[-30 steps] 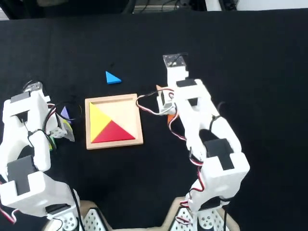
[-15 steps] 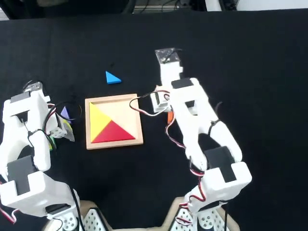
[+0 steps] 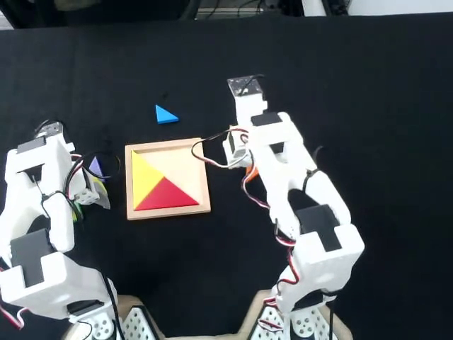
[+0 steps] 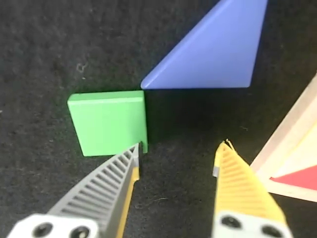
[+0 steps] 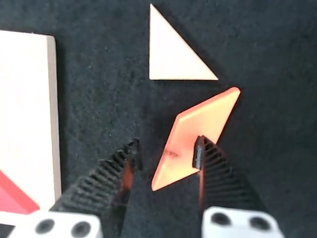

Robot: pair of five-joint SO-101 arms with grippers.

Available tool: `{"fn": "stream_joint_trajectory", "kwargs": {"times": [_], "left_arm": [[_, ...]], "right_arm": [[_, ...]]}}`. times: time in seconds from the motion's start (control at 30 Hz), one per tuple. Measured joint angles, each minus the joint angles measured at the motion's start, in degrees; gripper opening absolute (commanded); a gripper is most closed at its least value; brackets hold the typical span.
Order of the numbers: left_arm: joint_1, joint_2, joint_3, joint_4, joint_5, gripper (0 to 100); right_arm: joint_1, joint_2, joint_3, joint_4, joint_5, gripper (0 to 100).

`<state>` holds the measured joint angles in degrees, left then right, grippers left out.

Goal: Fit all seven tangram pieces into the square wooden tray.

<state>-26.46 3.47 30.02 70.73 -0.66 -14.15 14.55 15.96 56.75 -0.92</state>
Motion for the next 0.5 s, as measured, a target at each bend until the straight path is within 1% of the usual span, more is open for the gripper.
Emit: {"fn": "stream_joint_trajectory", "kwargs": {"times": [0.23, 0.37, 0.5], "left_arm": [[0.00, 0.00, 0.00, 0.00, 0.00, 24], [0.00, 0.00, 0.00, -0.09, 0.00, 24], [0.00, 0.00, 0.00, -0.09, 0.00, 24]], "right_arm": [[0.00, 0.18, 0.00, 0.00, 0.35, 17.3], [0.00, 0.18, 0.00, 0.44, 0.35, 25.2], [-0.09, 0.26, -0.26, 1.05, 0.26, 24.7]]}}
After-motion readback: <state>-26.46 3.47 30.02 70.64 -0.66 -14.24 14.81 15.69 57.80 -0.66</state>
